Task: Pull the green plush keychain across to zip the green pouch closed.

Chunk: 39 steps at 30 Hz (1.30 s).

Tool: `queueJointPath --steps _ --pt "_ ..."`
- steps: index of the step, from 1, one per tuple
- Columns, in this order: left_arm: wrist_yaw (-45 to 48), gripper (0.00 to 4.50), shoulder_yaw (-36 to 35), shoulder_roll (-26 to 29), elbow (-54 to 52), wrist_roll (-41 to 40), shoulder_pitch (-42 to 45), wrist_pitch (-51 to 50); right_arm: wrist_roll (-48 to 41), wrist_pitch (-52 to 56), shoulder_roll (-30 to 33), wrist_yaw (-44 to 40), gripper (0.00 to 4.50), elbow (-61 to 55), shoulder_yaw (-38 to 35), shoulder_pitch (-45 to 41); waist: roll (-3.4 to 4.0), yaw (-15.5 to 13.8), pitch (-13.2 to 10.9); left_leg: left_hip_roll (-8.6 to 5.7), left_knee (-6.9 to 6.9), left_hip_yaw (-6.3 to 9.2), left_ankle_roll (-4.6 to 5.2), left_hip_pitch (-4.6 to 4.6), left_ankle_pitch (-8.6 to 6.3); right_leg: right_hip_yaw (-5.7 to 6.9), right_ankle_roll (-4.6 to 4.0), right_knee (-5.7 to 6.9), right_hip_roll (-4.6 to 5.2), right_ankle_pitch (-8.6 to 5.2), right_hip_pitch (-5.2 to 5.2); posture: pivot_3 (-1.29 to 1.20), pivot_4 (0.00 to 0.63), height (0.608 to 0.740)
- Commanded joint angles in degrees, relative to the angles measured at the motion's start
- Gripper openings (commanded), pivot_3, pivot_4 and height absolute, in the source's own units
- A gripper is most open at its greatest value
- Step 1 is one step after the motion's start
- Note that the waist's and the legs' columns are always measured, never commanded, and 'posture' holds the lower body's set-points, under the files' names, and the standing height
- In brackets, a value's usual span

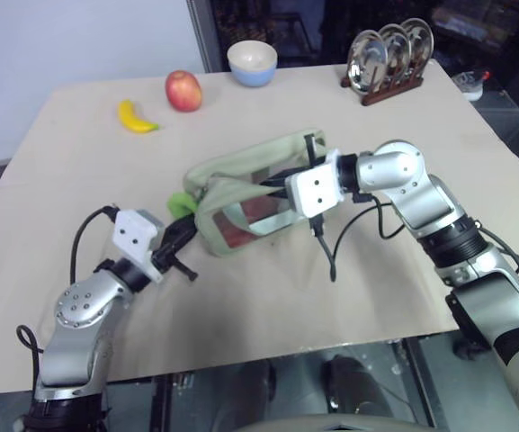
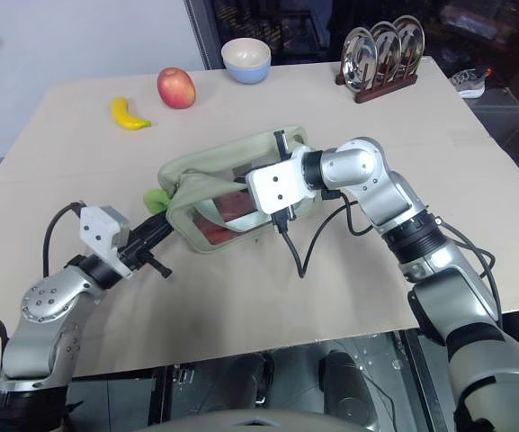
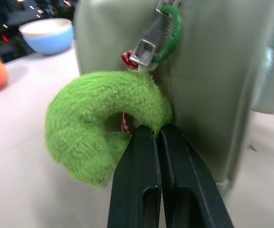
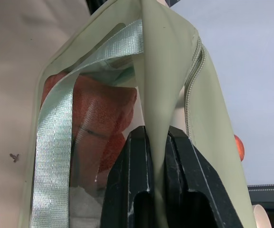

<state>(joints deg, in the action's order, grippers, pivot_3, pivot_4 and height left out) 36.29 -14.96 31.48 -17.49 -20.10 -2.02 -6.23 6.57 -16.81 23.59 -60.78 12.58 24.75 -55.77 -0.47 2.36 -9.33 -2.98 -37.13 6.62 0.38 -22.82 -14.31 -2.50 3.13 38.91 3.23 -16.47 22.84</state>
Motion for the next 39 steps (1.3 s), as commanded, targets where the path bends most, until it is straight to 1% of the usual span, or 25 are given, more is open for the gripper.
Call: queueJointPath --steps 1,4,7,10,13,16,18,21,24,27,30,33,36,39 --pt "-3.7 0.05 -4.8 1.9 0.9 6.2 2.6 9.7 -0.7 -0.3 -0.6 0.6 0.00 -1.6 -1.5 -0.7 0.00 0.0 0.0 0.00 0.00 0.00 0.00 0.00 0.00 0.00 0.00 0.00 0.00 0.00 0.01 0.00 0.150 0.740" --pt "-6.0 0.05 -6.4 5.4 3.0 13.9 5.5 18.8 -0.5 -0.5 -0.8 0.7 0.00 -1.1 -1.5 -0.7 0.00 0.0 0.0 -0.01 0.00 0.00 -0.01 -0.01 0.00 0.01 0.00 -0.01 0.00 0.00 0.02 0.00 0.150 0.740" --pt "-6.3 0.05 -6.1 8.7 4.3 18.6 8.3 25.1 -0.4 -0.6 -1.1 0.8 0.00 -0.5 -1.4 -1.0 0.00 -0.1 0.0 -0.04 0.01 -0.04 -0.01 -0.01 0.00 -0.02 0.00 -0.03 0.04 0.00 0.02 0.00 0.150 0.740" --pt "-3.7 0.05 -2.4 13.9 6.7 23.4 12.7 30.9 -0.4 -0.6 -1.7 0.9 0.00 0.0 -1.4 -1.4 -0.01 -0.1 0.0 -0.05 0.03 -0.02 -0.01 -0.02 0.00 0.00 0.00 -0.03 0.04 0.00 0.03 0.00 0.150 0.740" --pt "-1.2 0.05 1.1 16.6 9.4 24.1 15.5 34.5 -0.3 -0.8 -2.2 1.0 0.00 0.8 -1.5 -1.8 0.01 0.0 0.0 -0.05 0.05 -0.03 0.00 -0.02 0.00 -0.01 0.00 -0.01 0.03 0.00 0.04 0.00 0.150 0.740" --pt "1.5 0.93 4.8 18.6 12.5 24.4 18.8 35.8 -0.1 -0.7 -2.8 1.3 0.00 1.2 -1.5 -2.1 0.01 0.1 0.0 -0.04 0.06 -0.07 0.00 -0.03 0.00 -0.06 0.00 0.00 0.01 0.00 0.11 0.00 0.150 0.740" --pt "5.3 1.80 6.0 19.9 13.5 21.1 19.3 34.3 -0.1 -0.5 -3.1 1.4 0.00 1.1 -1.5 -2.2 0.01 0.2 0.0 -0.03 0.07 -0.06 0.00 -0.07 0.00 -0.06 0.00 0.04 -0.04 0.00 0.17 0.00 0.150 0.740" --pt "9.4 1.80 5.9 22.0 14.4 17.0 20.0 33.1 0.0 -0.2 -3.4 1.6 0.00 1.1 -1.6 -2.3 0.01 0.2 0.0 0.00 0.07 -0.07 0.00 -0.08 0.00 -0.08 0.00 0.06 -0.07 0.00 0.19 0.00 0.150 0.740" --pt "12.8 1.80 5.9 23.7 15.1 13.7 22.5 34.0 0.1 -0.3 -3.6 1.8 0.00 1.4 -1.7 -2.3 0.01 0.1 0.0 0.00 0.06 -0.07 0.00 -0.08 0.00 -0.07 0.00 0.06 -0.08 0.00 0.19 0.00 0.150 0.740" --pt "15.6 1.80 8.4 25.4 17.8 15.1 29.3 35.8 0.0 -0.5 -3.9 1.8 0.00 1.6 -1.5 -2.3 0.01 0.1 0.0 -0.02 0.06 -0.07 0.00 -0.09 0.00 -0.06 0.00 0.06 -0.11 0.00 0.19 0.00 0.150 0.740" --pt "20.6 1.80 12.5 25.4 19.8 14.5 37.3 34.6 -0.2 -0.7 -4.2 1.6 0.00 1.7 -1.4 -2.3 -0.01 0.0 0.0 -0.03 -0.01 0.01 -0.01 -0.16 0.01 0.07 0.00 0.09 -0.27 0.00 0.19 0.00 0.150 0.740" --pt "25.6 1.80 15.7 26.0 23.0 14.8 42.5 35.4 -0.1 -0.7 -4.6 1.5 0.00 1.7 -1.4 -2.3 0.00 0.4 0.0 -0.14 -0.06 -0.07 0.00 -0.15 0.01 -0.03 0.01 0.12 -0.23 0.00 0.18 0.00 0.150 0.740" --pt "30.2 1.80 17.1 27.0 25.9 14.3 45.6 36.8 -0.1 -0.2 -4.9 1.6 0.00 1.2 -1.5 -2.1 0.00 0.9 0.0 -0.09 -0.06 -0.05 0.00 -0.14 0.01 -0.03 0.01 0.14 -0.30 0.00 0.20 0.00 0.150 0.740" --pt "32.9 1.80 17.2 27.8 27.2 13.5 45.6 36.8 0.0 0.3 -5.0 1.7 0.00 0.7 -1.6 -1.8 0.00 1.5 0.0 -0.07 -0.06 -0.04 -0.01 -0.14 0.01 -0.02 0.01 0.16 -0.33 0.00 0.21 0.00 0.150 0.740"
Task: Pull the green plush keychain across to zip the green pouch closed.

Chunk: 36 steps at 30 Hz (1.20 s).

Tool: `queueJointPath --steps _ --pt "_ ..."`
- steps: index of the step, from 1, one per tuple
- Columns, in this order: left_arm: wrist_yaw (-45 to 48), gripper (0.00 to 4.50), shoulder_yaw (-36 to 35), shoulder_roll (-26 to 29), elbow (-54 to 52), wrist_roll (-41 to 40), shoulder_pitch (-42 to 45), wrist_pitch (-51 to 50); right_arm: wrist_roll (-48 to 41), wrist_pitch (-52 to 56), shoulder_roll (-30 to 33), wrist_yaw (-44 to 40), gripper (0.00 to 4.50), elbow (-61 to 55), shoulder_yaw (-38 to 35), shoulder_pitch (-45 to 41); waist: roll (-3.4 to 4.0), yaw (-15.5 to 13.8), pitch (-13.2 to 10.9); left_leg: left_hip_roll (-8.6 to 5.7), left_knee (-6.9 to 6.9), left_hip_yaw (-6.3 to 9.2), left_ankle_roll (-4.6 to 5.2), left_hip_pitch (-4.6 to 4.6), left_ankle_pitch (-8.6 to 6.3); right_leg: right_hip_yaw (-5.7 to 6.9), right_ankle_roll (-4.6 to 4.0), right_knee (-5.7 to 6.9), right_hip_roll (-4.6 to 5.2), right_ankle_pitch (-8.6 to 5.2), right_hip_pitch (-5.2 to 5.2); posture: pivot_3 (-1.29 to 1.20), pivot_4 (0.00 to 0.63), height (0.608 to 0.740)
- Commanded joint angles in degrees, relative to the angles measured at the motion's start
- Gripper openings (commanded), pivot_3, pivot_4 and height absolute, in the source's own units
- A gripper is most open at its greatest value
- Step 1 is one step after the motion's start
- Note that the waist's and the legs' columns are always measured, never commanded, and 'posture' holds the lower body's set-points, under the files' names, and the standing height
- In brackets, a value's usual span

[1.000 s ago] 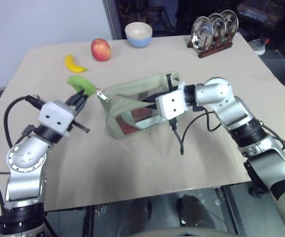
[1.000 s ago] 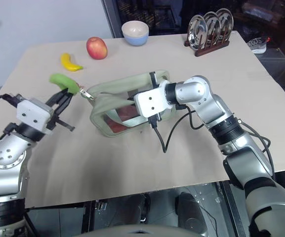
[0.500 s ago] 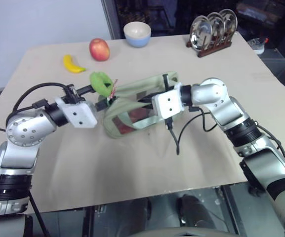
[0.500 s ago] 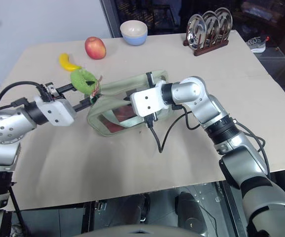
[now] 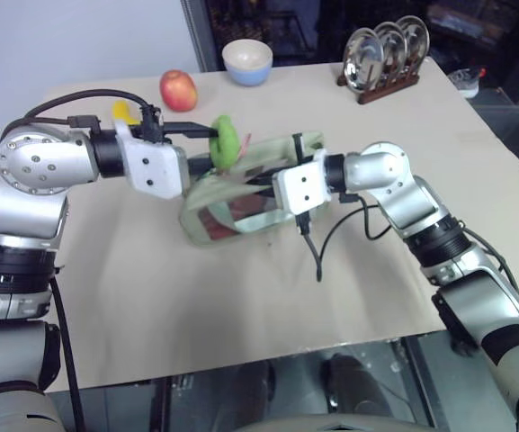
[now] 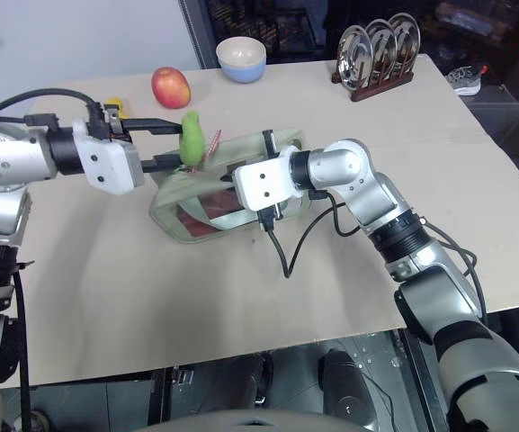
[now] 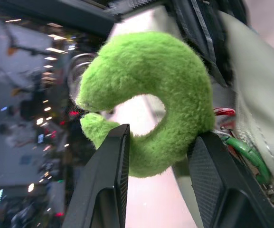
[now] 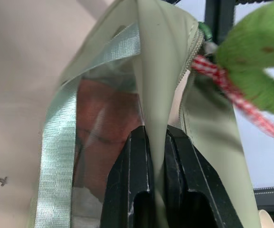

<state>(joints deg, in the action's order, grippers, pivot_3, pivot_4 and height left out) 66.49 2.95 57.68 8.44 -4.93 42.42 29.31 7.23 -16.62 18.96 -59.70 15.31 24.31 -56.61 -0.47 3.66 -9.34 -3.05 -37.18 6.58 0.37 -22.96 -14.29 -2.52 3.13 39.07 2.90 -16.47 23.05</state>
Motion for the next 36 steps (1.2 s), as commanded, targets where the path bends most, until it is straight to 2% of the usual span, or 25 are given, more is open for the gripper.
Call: queueJointPath --steps 1,6,9,10,12,14,19,22,24,27,30,36 --pt "3.1 1.80 -1.1 1.6 1.3 -2.6 0.9 0.2 -0.6 0.2 -0.3 0.6 0.00 -2.3 -1.2 -0.8 0.00 0.3 0.0 0.00 0.00 -0.01 0.00 0.00 0.00 -0.01 0.00 0.00 0.01 0.00 0.00 0.00 0.150 0.740" --pt "6.8 1.80 -3.9 3.0 -1.3 -10.7 -1.5 -10.7 -0.6 0.6 -0.2 0.6 0.00 -2.7 -1.3 -0.5 0.00 0.4 0.0 0.00 -0.04 0.00 0.00 0.00 0.00 -0.01 0.00 0.02 0.01 0.00 0.00 0.00 0.150 0.740" --pt "6.6 2.55 -5.0 2.9 -1.8 -11.4 -1.9 -12.4 -0.6 0.5 -0.1 0.7 0.00 -2.6 -1.3 -0.5 0.00 0.4 0.0 0.01 -0.05 0.01 0.00 -0.01 0.00 0.00 0.00 0.04 0.00 0.00 0.01 0.00 0.150 0.740" --pt "5.9 3.07 -5.5 2.6 -1.8 -11.0 -2.3 -12.6 -0.7 0.6 -0.2 0.6 0.00 -2.7 -1.3 -0.5 0.00 0.3 0.0 0.02 -0.07 0.03 0.00 -0.01 0.00 0.02 0.00 0.04 -0.01 0.00 0.00 0.00 0.150 0.740" --pt "5.5 3.07 -6.2 2.4 -2.0 -10.6 -3.0 -12.5 -0.7 0.6 -0.2 0.6 0.00 -2.8 -1.3 -0.4 0.00 0.3 0.0 0.01 -0.08 0.03 0.00 -0.01 0.00 0.02 0.00 0.04 0.00 0.00 -0.01 0.00 0.150 0.740" --pt "3.2 3.07 -9.7 1.9 -3.4 -14.3 -5.0 -17.5 -0.8 0.8 -0.2 0.6 0.00 -3.0 -1.3 -0.3 0.00 0.4 0.0 0.01 -0.09 0.02 0.00 0.00 0.00 0.01 0.00 0.05 0.01 0.00 -0.01 0.00 0.150 0.740" --pt "0.1 3.07 -25.6 2.5 -6.8 -30.1 -20.3 -41.3 -0.7 1.4 -0.2 0.7 0.00 -3.2 -1.3 -0.1 0.00 1.2 0.0 0.03 -0.06 -0.05 0.00 -0.01 0.00 -0.04 0.00 0.34 0.03 0.00 0.28 0.00 0.150 0.740" --pt "-1.3 3.07 -36.1 -0.5 -12.4 -40.0 -32.4 -52.9 -0.8 1.9 -0.1 0.7 0.00 -3.4 -1.4 0.3 -0.01 1.8 0.0 -0.02 -0.08 -0.09 0.00 -0.02 0.00 0.04 -0.02 0.68 0.20 -0.01 0.49 0.00 0.150 0.740" --pt "-3.4 3.07 -39.7 -4.2 -17.5 -42.1 -40.1 -55.3 -0.9 2.2 0.1 0.7 0.00 -3.6 -1.5 0.5 -0.01 1.6 0.0 -0.01 -0.09 -0.14 0.01 0.01 0.00 -0.01 -0.02 0.69 0.29 -0.01 0.51 0.00 0.150 0.740" --pt "-9.4 3.07 -37.8 -12.2 -28.8 -41.9 -48.9 -55.1 -1.0 2.6 0.4 0.7 0.00 -3.7 -1.6 0.7 -0.03 0.6 0.0 -0.03 -0.13 -0.17 0.00 0.10 -0.01 -0.01 -0.02 0.71 0.50 -0.01 0.45 0.00 0.150 0.740" --pt "-14.8 3.07 -32.8 -17.9 -36.1 -39.2 -51.8 -54.0 -1.2 2.9 0.6 0.6 0.00 -3.7 -1.6 0.7 -0.12 -1.0 0.0 -0.07 -0.19 -0.13 0.01 0.10 -0.02 0.08 -0.03 0.75 0.60 0.01 0.42 0.00 0.150 0.740" --pt "-23.2 3.07 -26.7 -23.4 -36.2 -30.6 -49.0 -49.6 -1.3 3.1 0.6 0.3 0.00 -3.5 -1.6 0.5 -0.13 -1.5 0.0 -0.08 -0.16 -0.06 0.02 0.19 -0.02 0.15 -0.21 0.78 0.55 0.13 0.36 0.00 0.150 0.740"
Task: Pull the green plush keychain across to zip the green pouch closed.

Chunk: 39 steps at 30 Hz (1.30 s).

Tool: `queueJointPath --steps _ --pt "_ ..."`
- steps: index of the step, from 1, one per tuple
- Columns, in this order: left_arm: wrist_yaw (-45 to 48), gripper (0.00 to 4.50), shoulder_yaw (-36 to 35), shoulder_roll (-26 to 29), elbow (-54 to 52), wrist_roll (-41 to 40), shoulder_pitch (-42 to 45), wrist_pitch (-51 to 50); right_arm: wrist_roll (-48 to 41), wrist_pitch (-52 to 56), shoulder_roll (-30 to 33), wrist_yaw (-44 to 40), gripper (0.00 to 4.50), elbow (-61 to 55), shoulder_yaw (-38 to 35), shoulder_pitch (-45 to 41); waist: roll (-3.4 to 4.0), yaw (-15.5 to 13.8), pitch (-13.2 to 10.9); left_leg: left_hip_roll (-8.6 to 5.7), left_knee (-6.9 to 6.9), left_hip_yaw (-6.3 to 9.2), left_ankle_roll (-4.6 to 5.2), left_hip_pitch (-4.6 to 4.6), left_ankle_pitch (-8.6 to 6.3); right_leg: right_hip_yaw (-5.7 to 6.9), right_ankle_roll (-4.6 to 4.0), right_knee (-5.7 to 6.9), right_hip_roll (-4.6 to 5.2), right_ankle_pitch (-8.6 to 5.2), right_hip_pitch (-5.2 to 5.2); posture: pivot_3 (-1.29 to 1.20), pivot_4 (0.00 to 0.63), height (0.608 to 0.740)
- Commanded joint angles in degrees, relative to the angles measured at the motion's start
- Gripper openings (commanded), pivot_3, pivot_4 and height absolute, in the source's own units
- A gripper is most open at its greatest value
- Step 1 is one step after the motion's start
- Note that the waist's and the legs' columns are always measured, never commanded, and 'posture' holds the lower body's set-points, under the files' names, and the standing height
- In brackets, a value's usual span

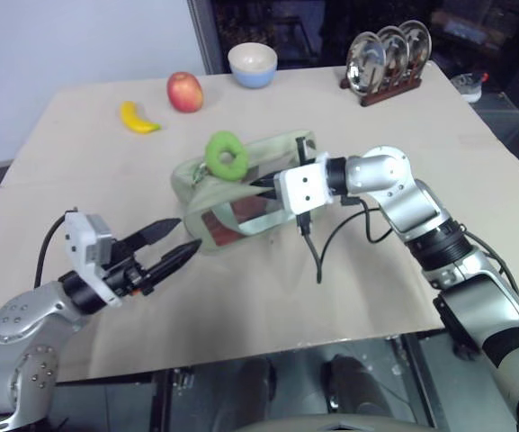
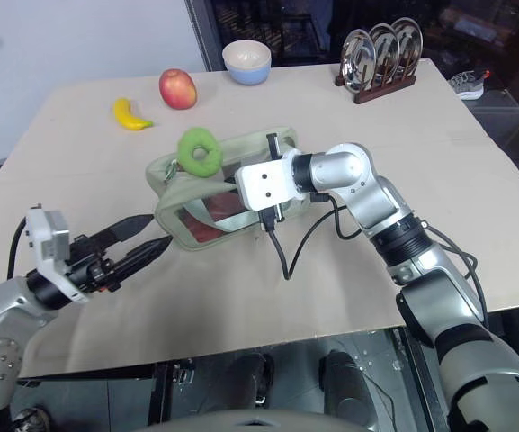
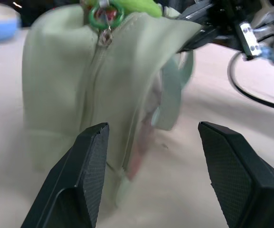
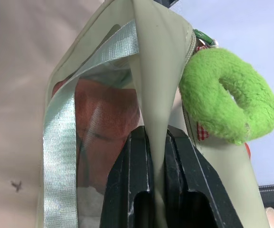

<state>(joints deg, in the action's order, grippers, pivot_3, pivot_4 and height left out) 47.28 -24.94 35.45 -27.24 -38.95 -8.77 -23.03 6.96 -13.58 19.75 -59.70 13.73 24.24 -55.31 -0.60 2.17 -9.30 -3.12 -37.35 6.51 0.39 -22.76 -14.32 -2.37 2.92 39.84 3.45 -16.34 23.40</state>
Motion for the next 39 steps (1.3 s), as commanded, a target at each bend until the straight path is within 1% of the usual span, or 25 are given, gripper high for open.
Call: queueJointPath --steps 1,6,7,8,9,10,12,13,14,15,18,21,25,28,29,32,39 --pt "-4.6 3.07 2.0 -1.4 -0.2 4.9 2.8 3.6 -1.0 0.1 -0.2 0.3 0.00 -2.0 -1.5 -0.8 -0.01 0.0 0.0 0.00 0.00 0.00 -0.02 0.00 0.01 0.00 0.00 0.00 -0.01 0.00 0.00 0.00 0.150 0.740" --pt "-6.3 3.07 4.6 -2.0 1.0 9.4 4.4 6.4 -1.0 0.5 -0.3 0.6 0.00 -2.1 -1.5 -0.8 -0.01 0.2 0.0 0.02 0.01 -0.04 -0.18 -0.02 0.10 -0.05 -0.01 -0.02 -0.06 0.00 0.00 0.00 0.150 0.740" --pt "-6.4 2.56 4.9 -2.2 1.0 9.6 4.5 6.6 -1.0 0.7 -0.4 0.7 0.00 -2.2 -1.6 -0.8 -0.01 0.2 0.0 0.02 0.01 -0.04 -0.18 -0.02 0.11 -0.07 -0.01 -0.03 -0.07 0.00 0.01 0.00 0.150 0.740" --pt "-6.4 2.36 5.2 -2.2 0.9 9.7 4.5 6.9 -1.0 1.1 -0.4 0.6 0.00 -2.3 -1.6 -0.7 -0.01 0.2 0.0 0.03 0.02 -0.04 -0.18 -0.02 0.11 -0.06 -0.01 -0.04 -0.07 0.00 0.01 0.00 0.150 0.740" --pt "-6.5 1.74 5.7 -2.3 0.8 9.9 4.7 7.1 -1.4 2.0 -0.3 0.3 0.00 -2.4 -1.7 -0.9 -0.01 0.2 0.0 0.03 0.03 -0.03 -0.18 -0.03 0.10 -0.05 -0.01 -0.05 -0.07 0.00 0.01 0.00 0.150 0.740" --pt "-6.5 1.40 6.0 -2.4 0.8 10.1 4.8 7.3 -1.7 2.6 -0.3 0.0 0.00 -2.5 -1.7 -0.9 -0.01 0.2 0.0 0.04 0.03 -0.03 -0.17 -0.03 0.10 -0.05 -0.01 -0.05 -0.07 0.00 0.01 0.00 0.150 0.740" --pt "-6.8 0.49 6.5 -2.6 0.6 10.5 4.9 7.7 -2.7 4.8 -0.4 0.0 0.79 -3.5 -2.5 -0.8 -0.01 0.1 0.0 0.04 0.03 -0.03 -0.17 -0.03 0.10 -0.05 -0.01 -0.05 -0.07 0.00 0.00 0.00 0.150 0.740" --pt "-6.8 0.05 6.7 -2.5 0.7 11.0 4.9 8.2 -3.0 6.6 -0.3 0.7 1.09 -4.5 -3.2 -0.6 -0.01 0.1 0.0 0.03 0.03 -0.03 -0.16 -0.03 0.09 -0.05 -0.01 -0.06 -0.06 0.00 0.00 0.00 0.150 0.740" --pt "-6.8 0.00 6.9 -2.4 0.8 11.5 4.9 8.6 -3.5 8.4 -0.2 1.1 1.53 -5.6 -3.7 -0.3 -0.01 0.1 0.0 0.04 0.03 -0.03 -0.13 -0.03 0.07 -0.05 -0.01 -0.05 -0.06 0.00 0.00 0.00 0.150 0.740" --pt "-6.9 0.00 7.0 -2.3 0.9 11.8 4.9 9.0 -4.3 10.2 0.4 0.7 1.85 -7.3 -4.3 -0.1 -0.01 0.1 0.0 0.03 0.03 -0.03 -0.12 -0.04 0.07 -0.05 -0.01 -0.05 -0.06 0.00 0.01 0.00 0.150 0.740" --pt "-7.1 0.00 7.2 -2.0 1.3 12.6 5.5 9.6 -8.6 18.5 1.3 0.2 1.85 -13.4 -7.4 -0.3 -0.01 0.0 0.0 0.04 0.03 0.00 -0.12 -0.08 0.07 -0.02 -0.01 -0.07 -0.05 0.00 0.01 0.00 0.150 0.740" --pt "-7.0 0.00 7.1 -1.7 1.7 13.2 5.8 9.9 -9.9 24.6 2.1 1.2 1.85 -17.0 -9.2 -1.8 -0.01 0.0 0.0 0.03 0.04 0.01 -0.06 -0.08 0.03 -0.02 -0.01 -0.08 -0.04 0.00 0.01 0.00 0.150 0.740" --pt "-6.7 0.00 6.9 -1.3 2.4 13.7 6.4 10.2 -9.7 28.3 2.3 1.7 1.85 -19.1 -8.6 -3.8 0.00 0.1 0.0 0.03 0.05 0.00 0.00 -0.07 0.00 -0.03 -0.01 -0.07 -0.04 0.00 0.02 0.00 0.150 0.740" --pt "-6.6 0.00 7.1 -1.1 2.8 14.0 6.9 10.5 -8.5 27.3 1.0 2.4 2.69 -18.4 -6.7 -5.0 -0.01 0.1 0.0 0.04 0.06 0.00 0.00 -0.07 0.00 -0.03 -0.01 -0.07 -0.05 0.00 0.03 0.00 0.150 0.740" --pt "-6.5 0.00 7.2 -1.0 2.9 14.2 6.9 10.7 -7.9 26.9 0.3 3.1 3.19 -17.9 -6.2 -5.2 0.00 0.1 0.0 0.04 0.06 0.00 -0.01 -0.07 0.00 -0.02 -0.01 -0.08 -0.05 0.00 0.03 0.00 0.150 0.740" --pt "-6.3 0.00 7.3 -0.9 3.0 14.7 6.9 11.1 -5.4 25.7 -2.0 6.0 4.31 -15.6 -4.9 -5.8 0.00 0.2 0.0 0.04 0.07 -0.01 -0.02 -0.07 0.01 -0.04 -0.01 -0.08 -0.05 0.00 0.03 0.00 0.150 0.740" --pt "-6.3 0.00 7.5 -1.2 3.1 15.4 7.1 11.7 -1.5 24.2 -5.6 10.2 4.31 -9.0 -3.4 -8.6 0.00 0.2 0.0 0.02 0.09 -0.01 -0.09 -0.09 0.05 -0.03 -0.01 -0.09 -0.03 0.00 0.06 0.00 0.150 0.740"
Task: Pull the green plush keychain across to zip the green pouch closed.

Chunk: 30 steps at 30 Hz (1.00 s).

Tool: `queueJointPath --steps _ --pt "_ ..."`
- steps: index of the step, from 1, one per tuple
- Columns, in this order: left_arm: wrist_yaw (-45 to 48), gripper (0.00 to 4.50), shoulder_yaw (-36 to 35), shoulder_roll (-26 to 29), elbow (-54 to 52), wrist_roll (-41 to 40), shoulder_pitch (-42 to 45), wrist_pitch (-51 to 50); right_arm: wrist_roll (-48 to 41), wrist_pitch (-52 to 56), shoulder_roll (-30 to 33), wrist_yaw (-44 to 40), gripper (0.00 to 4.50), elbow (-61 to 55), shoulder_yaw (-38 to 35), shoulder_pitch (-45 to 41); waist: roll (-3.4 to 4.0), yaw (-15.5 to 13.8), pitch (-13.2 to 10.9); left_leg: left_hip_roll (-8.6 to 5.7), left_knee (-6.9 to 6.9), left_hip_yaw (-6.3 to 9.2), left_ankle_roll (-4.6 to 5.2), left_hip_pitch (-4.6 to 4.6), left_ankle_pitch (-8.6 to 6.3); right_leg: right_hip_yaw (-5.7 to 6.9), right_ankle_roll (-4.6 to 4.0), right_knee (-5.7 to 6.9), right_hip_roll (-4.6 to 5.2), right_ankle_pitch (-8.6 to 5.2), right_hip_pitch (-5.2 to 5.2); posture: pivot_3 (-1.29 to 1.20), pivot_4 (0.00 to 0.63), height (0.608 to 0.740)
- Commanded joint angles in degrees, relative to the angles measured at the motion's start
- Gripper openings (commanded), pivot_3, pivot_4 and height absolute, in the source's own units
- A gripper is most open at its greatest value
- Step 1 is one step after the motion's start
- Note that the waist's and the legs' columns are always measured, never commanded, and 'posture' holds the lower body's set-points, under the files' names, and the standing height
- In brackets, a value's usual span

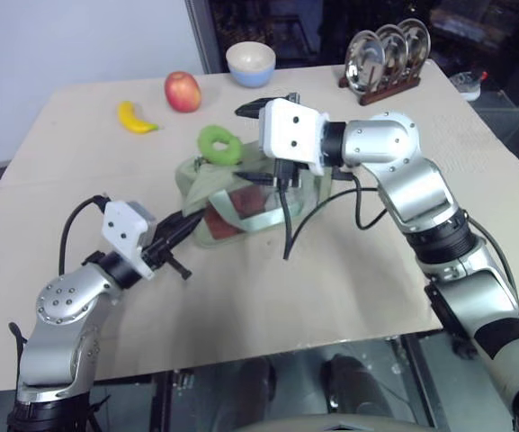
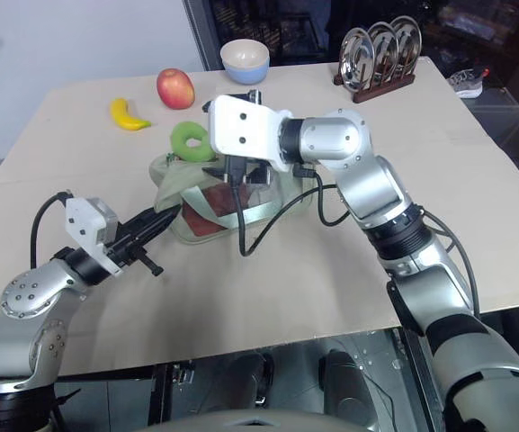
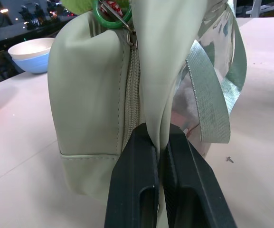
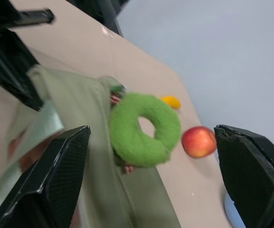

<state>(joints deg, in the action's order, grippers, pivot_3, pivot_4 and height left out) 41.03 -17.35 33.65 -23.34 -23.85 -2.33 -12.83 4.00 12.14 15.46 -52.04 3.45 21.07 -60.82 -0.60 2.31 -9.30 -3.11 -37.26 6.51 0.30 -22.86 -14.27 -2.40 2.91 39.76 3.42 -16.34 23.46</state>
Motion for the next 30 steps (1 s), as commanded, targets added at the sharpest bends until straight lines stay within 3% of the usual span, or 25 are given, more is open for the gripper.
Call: queueJointPath --steps 1,21,25,30 --pt "-0.1 0.00 0.0 0.5 -0.8 0.3 0.6 1.6 1.9 -1.6 -1.8 3.2 4.31 2.2 -0.2 -3.6 0.00 0.0 0.0 0.00 0.02 -0.01 0.00 0.00 0.00 -0.01 0.00 0.01 0.00 0.00 0.02 0.00 0.150 0.740" --pt "-0.6 0.00 0.4 0.0 -0.5 0.7 0.3 2.5 9.9 -7.0 -3.5 4.0 4.31 6.2 6.2 -2.0 0.00 0.0 0.0 0.00 0.07 0.00 -0.08 -0.01 0.04 0.00 0.00 -0.02 -0.02 0.00 0.05 0.00 0.150 0.740" --pt "-0.6 0.00 0.4 0.0 -0.3 0.9 0.5 2.7 9.4 -5.9 -4.3 2.7 3.04 6.1 6.2 -1.4 0.01 0.0 0.0 0.00 0.07 0.00 -0.08 -0.01 0.05 0.00 0.00 -0.03 -0.02 0.00 0.05 0.00 0.150 0.740" --pt "-0.6 0.00 0.5 0.0 0.0 1.1 0.5 3.0 10.0 -5.9 -4.4 2.4 0.54 7.2 6.5 -0.9 0.01 0.0 0.0 -0.01 0.07 0.00 -0.08 -0.02 0.05 -0.01 0.00 -0.03 -0.01 0.00 0.05 0.00 0.150 0.740"
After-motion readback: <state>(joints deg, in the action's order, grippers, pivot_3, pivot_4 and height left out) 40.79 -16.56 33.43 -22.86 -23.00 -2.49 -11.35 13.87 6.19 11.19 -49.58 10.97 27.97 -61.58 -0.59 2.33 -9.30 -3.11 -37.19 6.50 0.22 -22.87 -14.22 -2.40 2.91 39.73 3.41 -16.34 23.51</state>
